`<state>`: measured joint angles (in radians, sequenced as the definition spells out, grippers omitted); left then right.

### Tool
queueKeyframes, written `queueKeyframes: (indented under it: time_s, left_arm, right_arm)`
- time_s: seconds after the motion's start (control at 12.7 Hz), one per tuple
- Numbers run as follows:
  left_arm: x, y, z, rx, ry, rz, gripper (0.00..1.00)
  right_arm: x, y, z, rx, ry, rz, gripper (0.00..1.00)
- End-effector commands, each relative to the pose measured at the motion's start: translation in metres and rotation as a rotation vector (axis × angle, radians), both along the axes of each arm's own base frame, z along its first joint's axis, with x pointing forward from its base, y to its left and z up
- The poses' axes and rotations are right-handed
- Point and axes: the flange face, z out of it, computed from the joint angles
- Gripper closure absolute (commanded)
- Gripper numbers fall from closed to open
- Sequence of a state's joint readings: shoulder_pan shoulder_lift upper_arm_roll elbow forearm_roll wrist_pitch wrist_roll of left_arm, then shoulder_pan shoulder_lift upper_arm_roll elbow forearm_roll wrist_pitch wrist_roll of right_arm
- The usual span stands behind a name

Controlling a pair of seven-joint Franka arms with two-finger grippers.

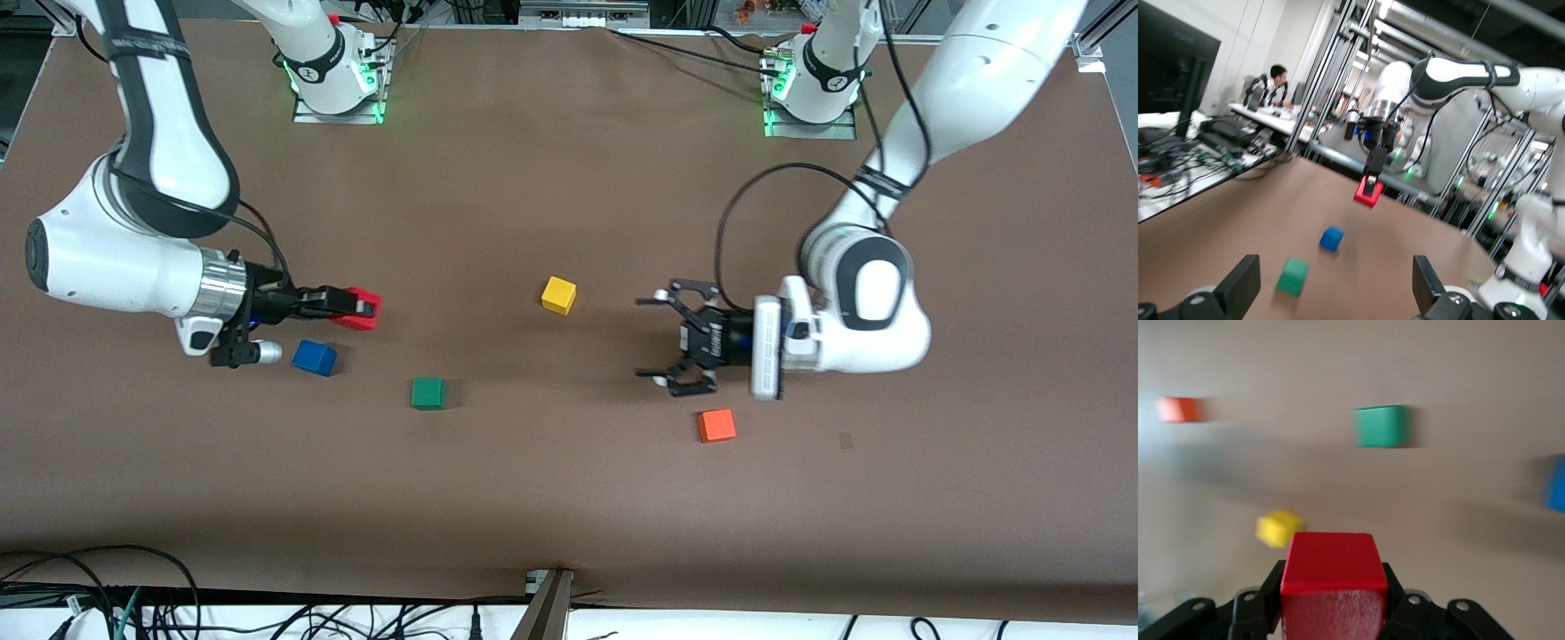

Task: Pass red block to right arm, stack on blue
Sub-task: 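Lower the red cube onto the blue cube with the right gripper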

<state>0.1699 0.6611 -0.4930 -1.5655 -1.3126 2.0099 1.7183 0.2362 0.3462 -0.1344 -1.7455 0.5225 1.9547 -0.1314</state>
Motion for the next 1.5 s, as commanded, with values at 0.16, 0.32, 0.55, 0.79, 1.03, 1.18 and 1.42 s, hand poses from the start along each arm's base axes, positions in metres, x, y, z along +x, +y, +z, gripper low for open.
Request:
queueKeyframes:
  time_s: [0.16,0.32,0.55,0.79,1.03,1.18,1.42]
  left_arm:
    - [0.015,0.112,0.032,0.398,0.026,-0.012,0.0]
    - [0.017,0.18,0.038,0.624,0.036,0.022,0.0]
    - [0.006,0.256,0.077,0.981,0.077,0.123,0.0]
    - [-0.015,0.28,0.126,1.276,0.182,0.235,0.0]
    - [-0.036,0.284,0.164,1.536,0.334,0.39,0.0]
    - [-0.039,0.296,0.187,1.613,0.383,0.425,0.0]
    - [-0.039,0.314,0.212,1.6,0.397,0.483,0.0]
  right_arm:
    - [0.023,-0.036,-0.047,-0.324,-0.059,0.109,1.0]
    - [0.029,-0.041,-0.066,-0.383,-0.085,0.133,1.0]
    - [0.032,-0.046,-0.091,-0.402,-0.079,0.138,1.0]
    - [0.032,-0.048,-0.104,-0.408,-0.073,0.146,1.0]
    - [0.03,-0.052,-0.112,-0.42,-0.058,0.158,1.0]
    - [0.028,-0.052,-0.117,-0.422,-0.046,0.161,1.0]
    - [0.025,-0.052,-0.127,-0.423,-0.027,0.166,1.0]
